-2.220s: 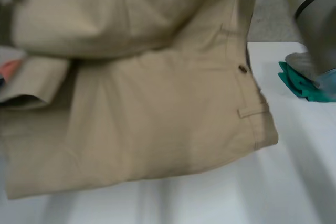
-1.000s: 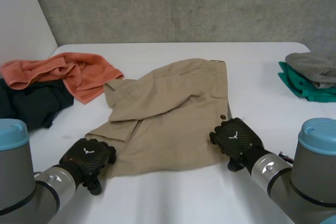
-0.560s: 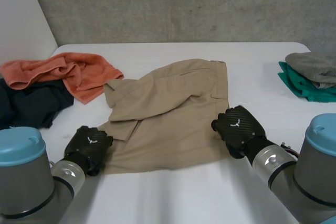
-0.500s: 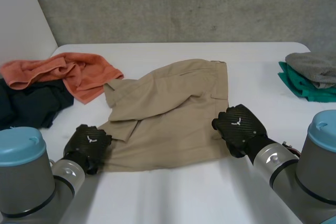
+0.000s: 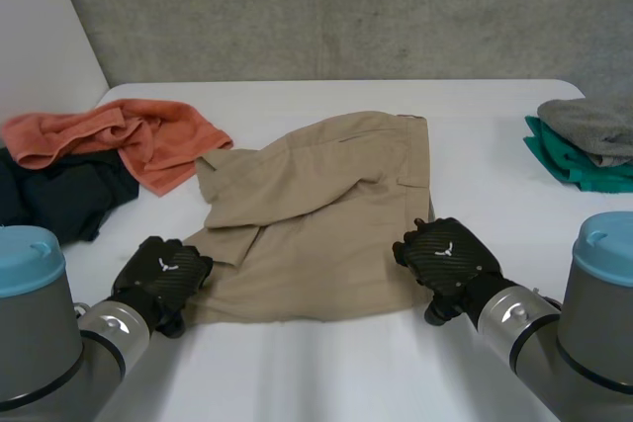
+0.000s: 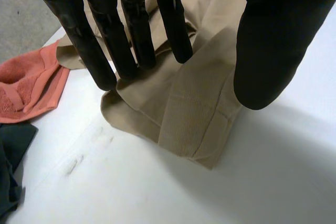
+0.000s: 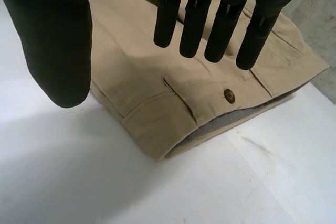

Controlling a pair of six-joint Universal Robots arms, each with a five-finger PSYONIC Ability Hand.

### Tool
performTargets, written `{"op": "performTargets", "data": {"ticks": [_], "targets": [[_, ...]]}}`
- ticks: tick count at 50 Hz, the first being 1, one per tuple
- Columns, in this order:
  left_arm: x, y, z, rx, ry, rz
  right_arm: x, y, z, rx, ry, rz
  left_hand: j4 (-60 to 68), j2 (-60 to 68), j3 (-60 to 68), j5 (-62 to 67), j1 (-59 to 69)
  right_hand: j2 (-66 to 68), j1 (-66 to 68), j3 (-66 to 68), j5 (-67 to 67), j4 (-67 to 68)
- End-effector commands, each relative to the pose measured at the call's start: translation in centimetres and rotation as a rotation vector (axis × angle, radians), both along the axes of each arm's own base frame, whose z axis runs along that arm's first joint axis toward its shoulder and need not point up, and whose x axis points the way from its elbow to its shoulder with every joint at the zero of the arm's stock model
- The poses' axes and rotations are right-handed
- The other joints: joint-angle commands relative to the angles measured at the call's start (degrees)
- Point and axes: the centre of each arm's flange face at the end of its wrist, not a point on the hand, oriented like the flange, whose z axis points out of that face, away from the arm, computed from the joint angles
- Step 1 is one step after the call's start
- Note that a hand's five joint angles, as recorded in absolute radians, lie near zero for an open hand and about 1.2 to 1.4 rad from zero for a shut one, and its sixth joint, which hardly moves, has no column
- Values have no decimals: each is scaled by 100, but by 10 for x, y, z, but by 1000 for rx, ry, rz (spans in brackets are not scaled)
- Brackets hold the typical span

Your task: Fold the laundry.

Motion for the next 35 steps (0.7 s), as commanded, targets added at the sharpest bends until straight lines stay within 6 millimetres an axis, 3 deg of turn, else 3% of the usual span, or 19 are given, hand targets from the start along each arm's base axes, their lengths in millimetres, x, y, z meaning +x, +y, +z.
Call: {"op": "performTargets", "data": {"ticks": [1,9,14,16,17,22,24,27,28,31,32,35], "targets": [[-1,-4,-5,-7,-6,5,5,-8,-15,-54,25,18,340,331,326,364,303,578,573,580,698,585],[-4,-11,-18,-11,-46,-18,9,-17,-27,-80,36,18,507,498,493,531,469,1048,1043,1051,1168,1056],[-9,-15,-26,-45,-62,-43,12,-25,-27,-123,17,13,1701,1693,1688,1725,1664,2122,2118,2125,2242,2130],[-10,-17,-29,-60,-69,-50,14,-26,-28,-134,14,17,2856,2847,2842,2880,2818,3430,3425,3432,3550,3437],[-12,-19,-30,-79,-79,-60,16,-27,-28,-141,11,19,4079,4070,4065,4103,4041,4855,4850,4858,4975,4863],[-14,-27,-22,-150,-111,-47,18,-31,-22,-156,2,16,4375,4367,4362,4399,4338,4869,4865,4872,4989,4877],[-15,-28,-11,-189,-112,-33,18,-32,-17,-159,-2,13,4375,4367,4362,4399,4338,4869,4865,4872,4989,4877],[-19,-26,25,-294,-67,-15,19,-32,3,-174,-17,10,4375,4367,4362,4399,4338,4869,4865,4872,4989,4877],[-21,-23,45,-342,-34,-11,19,-34,19,-197,-24,4,4375,4367,4362,4399,4338,4869,4865,4872,4989,4877],[-23,-16,80,-418,28,-13,17,-36,54,-232,-43,-19,4375,4367,4362,4399,4338,4869,4865,4872,4989,4877],[-23,-9,105,-464,72,-17,14,-34,81,-255,-61,-35,4375,4367,4362,4399,4338,4869,4865,4872,4989,4877],[-23,4,140,-518,143,-33,9,-32,124,-304,-102,-55,4375,4367,4362,4399,4338,4869,4865,4872,4989,4877]]}}
